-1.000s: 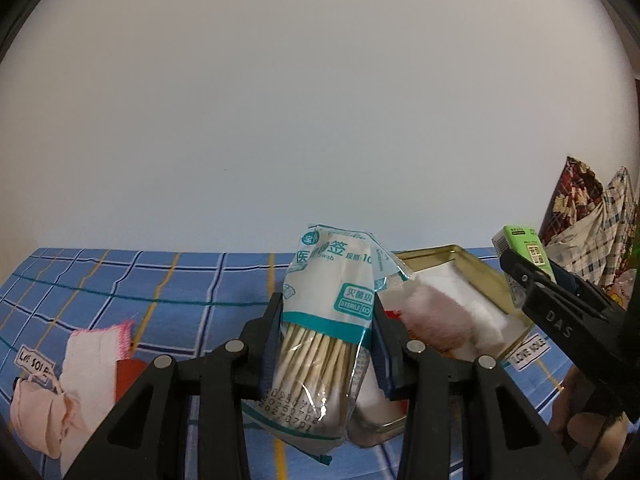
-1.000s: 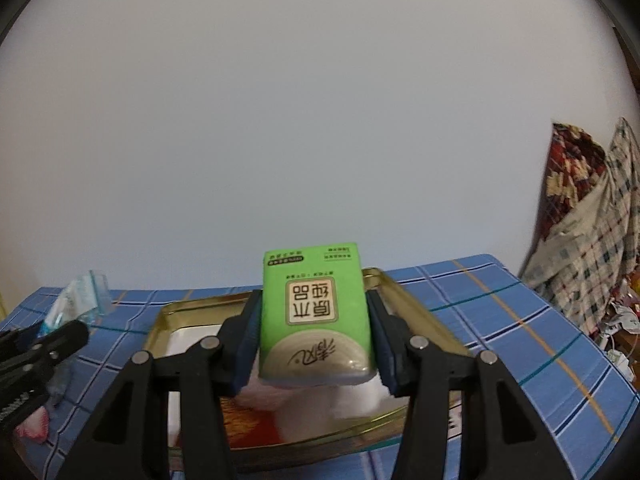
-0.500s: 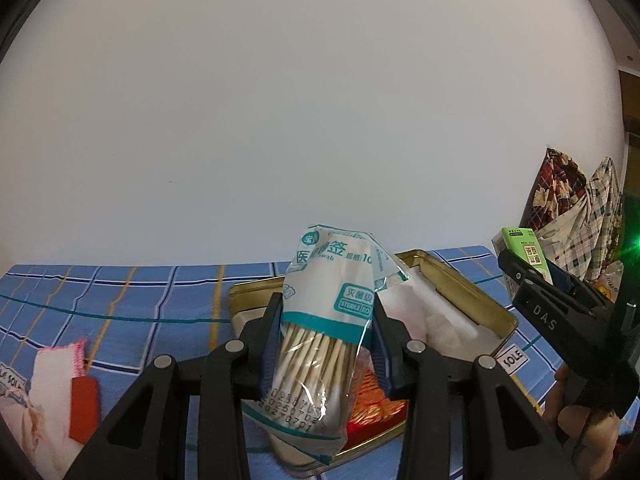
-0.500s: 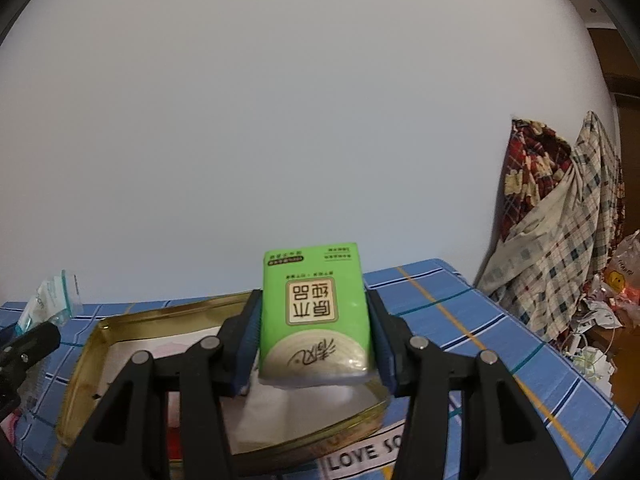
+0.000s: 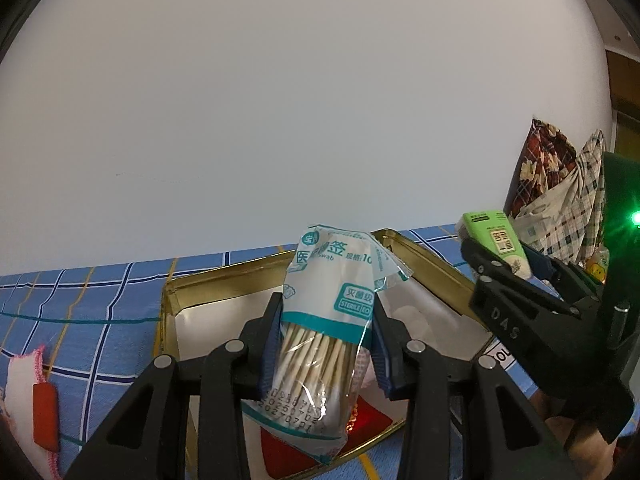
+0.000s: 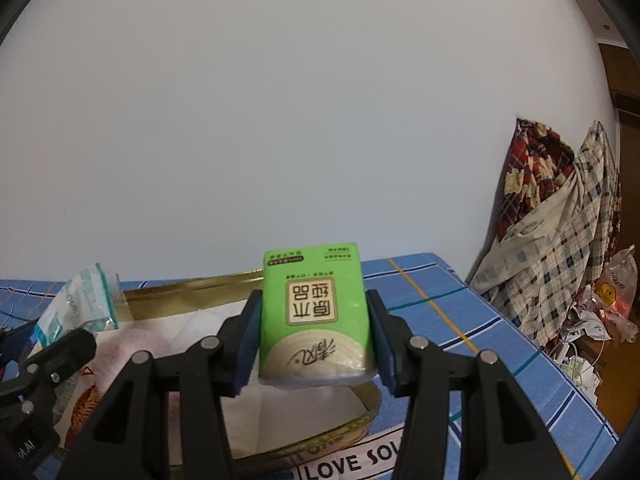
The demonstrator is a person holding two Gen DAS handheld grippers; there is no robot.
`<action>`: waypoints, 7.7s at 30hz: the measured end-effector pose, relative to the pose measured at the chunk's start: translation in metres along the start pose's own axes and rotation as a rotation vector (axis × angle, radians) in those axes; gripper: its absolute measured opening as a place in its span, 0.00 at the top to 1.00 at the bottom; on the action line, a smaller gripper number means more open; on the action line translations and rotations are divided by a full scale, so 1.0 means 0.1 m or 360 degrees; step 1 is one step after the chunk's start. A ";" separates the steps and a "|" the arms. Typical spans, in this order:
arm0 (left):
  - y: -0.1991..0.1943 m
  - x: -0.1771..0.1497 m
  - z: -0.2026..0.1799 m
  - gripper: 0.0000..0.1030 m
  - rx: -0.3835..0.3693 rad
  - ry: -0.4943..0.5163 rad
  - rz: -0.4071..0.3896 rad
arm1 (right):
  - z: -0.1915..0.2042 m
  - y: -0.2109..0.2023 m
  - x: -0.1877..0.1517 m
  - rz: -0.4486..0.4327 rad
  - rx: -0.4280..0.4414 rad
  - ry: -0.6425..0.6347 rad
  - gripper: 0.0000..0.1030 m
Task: Organize soft objects
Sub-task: 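Carry the tissue pack and swab bag over the gold tin with both tools, then lower the tissue pack and swab bag into the tin and open both tools, then withdraw both tools from the tin toward the remaining cloths, then grasp the red ribbed block with the right tool while the left tool grasps the pink cloth, then lift the red block with the right tool while the left tool lifts the pink cloth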
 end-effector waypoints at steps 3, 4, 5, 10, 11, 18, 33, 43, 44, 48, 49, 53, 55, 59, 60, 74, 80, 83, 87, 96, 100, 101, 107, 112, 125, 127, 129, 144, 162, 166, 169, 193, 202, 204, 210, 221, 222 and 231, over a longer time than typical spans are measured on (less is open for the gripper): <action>0.03 -0.02 0.00 0.59 0.0003 -0.0008 0.0018 | 0.01 0.06 -0.07 0.0061 0.0018 0.0010 0.51; 0.03 -0.04 0.01 0.59 0.0006 -0.0005 0.0022 | 0.02 0.07 -0.09 0.0069 0.0021 0.0005 0.51; 0.04 -0.04 -0.01 0.60 0.0008 -0.0001 0.0022 | 0.03 0.06 -0.09 0.0071 0.0026 0.0001 0.51; 0.07 -0.08 -0.07 0.59 0.0023 0.0028 0.0027 | 0.06 0.07 -0.14 0.0123 0.0065 0.0005 0.51; 0.09 -0.09 -0.08 0.59 0.0027 0.0031 0.0033 | 0.07 0.08 -0.16 0.0138 0.0068 0.0004 0.51; 0.12 -0.13 -0.09 0.60 0.0067 0.0055 0.0033 | 0.10 0.11 -0.22 0.0194 0.0089 0.0008 0.51; -0.06 0.03 -0.02 0.21 0.0237 -0.0040 -0.0169 | 0.07 -0.10 -0.03 0.0011 0.0126 0.0146 0.05; -0.11 -0.05 0.19 0.21 0.0369 -0.0053 -0.0142 | 0.02 -0.13 0.02 -0.0049 0.0171 0.0243 0.04; -0.13 -0.05 0.22 0.21 0.0381 -0.0048 -0.0149 | 0.01 -0.15 0.04 -0.0072 0.0165 0.0244 0.04; -0.20 -0.11 0.33 0.21 0.0427 -0.0077 -0.0144 | 0.00 -0.22 0.07 -0.0148 0.0107 0.0231 0.04; -0.21 -0.14 0.36 0.21 0.0436 -0.0086 -0.0136 | 0.00 -0.24 0.08 -0.0173 0.0095 0.0223 0.04; -0.30 -0.18 0.47 0.21 0.0509 -0.0079 -0.0145 | 0.01 -0.39 0.13 -0.0304 0.0017 0.0197 0.04; -0.37 -0.21 0.52 0.21 0.0534 -0.0079 -0.0156 | 0.00 -0.46 0.16 -0.0343 -0.0002 0.0218 0.04; -0.47 -0.26 0.60 0.21 0.0585 -0.0063 -0.0165 | -0.01 -0.55 0.18 -0.0393 -0.0034 0.0267 0.04; -0.49 -0.27 0.62 0.21 0.0598 -0.0058 -0.0166 | -0.01 -0.56 0.19 -0.0397 -0.0043 0.0258 0.04; -0.83 -0.34 0.81 0.21 0.0674 0.0052 -0.0224 | 0.11 -0.89 0.14 -0.0426 -0.0059 0.0201 0.04; -0.97 -0.37 0.96 0.21 0.0696 0.0093 -0.0233 | 0.23 -0.95 0.13 -0.0430 -0.0044 0.0166 0.04; -1.03 -0.38 1.08 0.21 0.0706 0.0065 -0.0235 | 0.36 -0.98 0.12 -0.0431 -0.0009 0.0118 0.04; -1.10 -0.41 1.23 0.21 0.0722 0.0027 -0.0229 | 0.57 -1.05 0.10 -0.0426 0.0057 0.0055 0.04; -1.25 -0.48 1.54 0.21 0.0798 -0.0020 -0.0185 | 0.95 -1.11 0.06 -0.0412 0.0178 -0.0026 0.04; -1.34 -0.53 1.73 0.21 0.0822 -0.0047 -0.0160 | 1.18 -1.09 0.01 -0.0345 0.0262 -0.0015 0.07; -1.36 -0.54 1.76 0.21 0.0830 -0.0045 -0.0158 | 1.25 -1.09 0.00 -0.0340 0.0282 -0.0023 0.07; -1.47 -0.62 2.08 0.21 0.0886 -0.0094 -0.0128 | 1.74 -1.16 -0.09 -0.0275 0.0427 -0.0056 0.09; -1.66 -0.71 2.42 0.21 0.0958 -0.0159 -0.0116 | 2.15 -1.20 -0.17 -0.0211 0.0544 -0.0103 0.14; -2.03 -0.91 3.13 0.21 0.1007 -0.0439 -0.0101 | 3.04 -1.05 -0.46 0.0123 0.0817 -0.0176 0.35; -2.08 -0.95 3.21 0.21 0.1029 -0.0471 -0.0090 | 3.21 -1.00 -0.54 0.0221 0.0875 -0.0202 0.37; -2.11 -0.97 3.30 0.21 0.1048 -0.0494 -0.0086 | 3.37 -0.94 -0.62 0.0297 0.0917 -0.0230 0.40; -2.36 -1.11 3.73 0.21 0.1117 -0.0680 -0.0110 | 4.14 -0.68 -1.16 0.0820 0.1031 -0.0207 0.53; -2.08 -1.20 2.81 0.21 0.0638 -0.0143 0.0195 | 3.33 -0.90 -0.86 0.0493 0.0966 -0.0278 0.63; -1.92 -1.26 2.82 0.21 0.0616 -0.0216 0.0282 | 3.16 -0.86 -0.91 0.0551 0.0973 -0.0209 0.63; -1.82 -1.35 2.89 0.21 0.0661 -0.0237 0.0388 | 3.15 -0.81 -0.94 0.0594 0.0976 -0.0181 0.63; -2.23 -0.88 2.81 0.92 0.0586 -0.0252 0.0018 | 3.21 -0.86 -0.96 0.0588 0.0996 -0.0177 0.63; -2.60 -0.27 2.63 0.92 0.0535 -0.0296 -0.0286 | 3.10 -1.03 -0.63 0.0346 0.1033 -0.0064 0.63; -2.65 -0.17 2.57 0.92 0.0533 -0.0291 -0.0329 | 3.05 -1.08 -0.53 0.0282 0.1046 -0.0022 0.63; -2.77 0.09 2.39 0.92 0.0518 -0.0262 -0.0420 | 2.93 -1.18 -0.32 0.0137 0.1068 0.0034 0.63; -2.72 0.57 1.84 0.92 0.0407 -0.0135 -0.0519 | 2.57 -1.22 -0.13 -0.0010 0.1029 0.0071 0.63; -2.70 0.63 1.78 0.92 0.0394 -0.0128 -0.0527 | 2.53 -1.22 -0.11 -0.0020 0.1027 0.0085 0.63; -2.50 1.17 1.19 0.92 0.0240 -0.0028 -0.0598 | 2.10 -1.14 0.07 -0.0115 0.0938 0.0163 0.63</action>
Point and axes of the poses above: each gripper's, at about its wrist camera, not at the fingertips, and y roughly the way its jaws point, z to its left, x to its top, the point moved 8 cm from there along y, roughly the way its jaws point, and after that the axes turned 8 degrees about -z, right-handed, at the moved point
